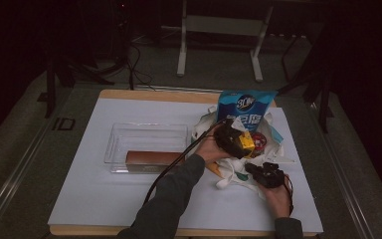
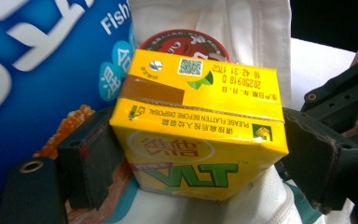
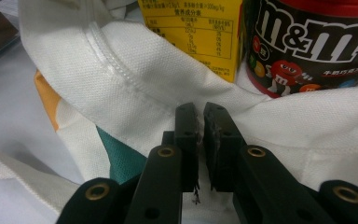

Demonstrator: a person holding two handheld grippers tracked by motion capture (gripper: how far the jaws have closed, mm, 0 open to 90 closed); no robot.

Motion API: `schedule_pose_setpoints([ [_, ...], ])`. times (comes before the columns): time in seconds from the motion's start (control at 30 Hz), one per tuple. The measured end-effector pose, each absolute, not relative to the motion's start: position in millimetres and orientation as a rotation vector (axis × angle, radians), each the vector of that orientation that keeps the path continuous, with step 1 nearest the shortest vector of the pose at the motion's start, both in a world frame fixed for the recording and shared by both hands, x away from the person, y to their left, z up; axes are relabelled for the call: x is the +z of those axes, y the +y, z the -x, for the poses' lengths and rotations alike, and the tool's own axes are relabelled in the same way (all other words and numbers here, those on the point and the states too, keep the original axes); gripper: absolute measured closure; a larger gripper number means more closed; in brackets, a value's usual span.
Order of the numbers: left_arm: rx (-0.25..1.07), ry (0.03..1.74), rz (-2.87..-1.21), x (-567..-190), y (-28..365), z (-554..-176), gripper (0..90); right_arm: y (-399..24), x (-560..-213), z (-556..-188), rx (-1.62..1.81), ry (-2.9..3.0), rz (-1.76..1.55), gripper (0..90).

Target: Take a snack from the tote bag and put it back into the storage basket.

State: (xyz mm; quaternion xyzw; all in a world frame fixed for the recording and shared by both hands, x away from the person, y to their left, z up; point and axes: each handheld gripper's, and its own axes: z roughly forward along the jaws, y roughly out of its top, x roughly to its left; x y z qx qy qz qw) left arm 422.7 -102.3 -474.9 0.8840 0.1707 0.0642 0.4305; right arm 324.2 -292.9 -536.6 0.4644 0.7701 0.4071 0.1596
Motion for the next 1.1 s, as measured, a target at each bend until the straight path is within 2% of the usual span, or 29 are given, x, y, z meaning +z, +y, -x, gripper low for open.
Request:
schedule_pose_setpoints([
  [1.1,0.208,0.439,-2.155,-490,-108,-420,27.4,-293,-537,-324,1.168,2.201,-1.330,83.8],
])
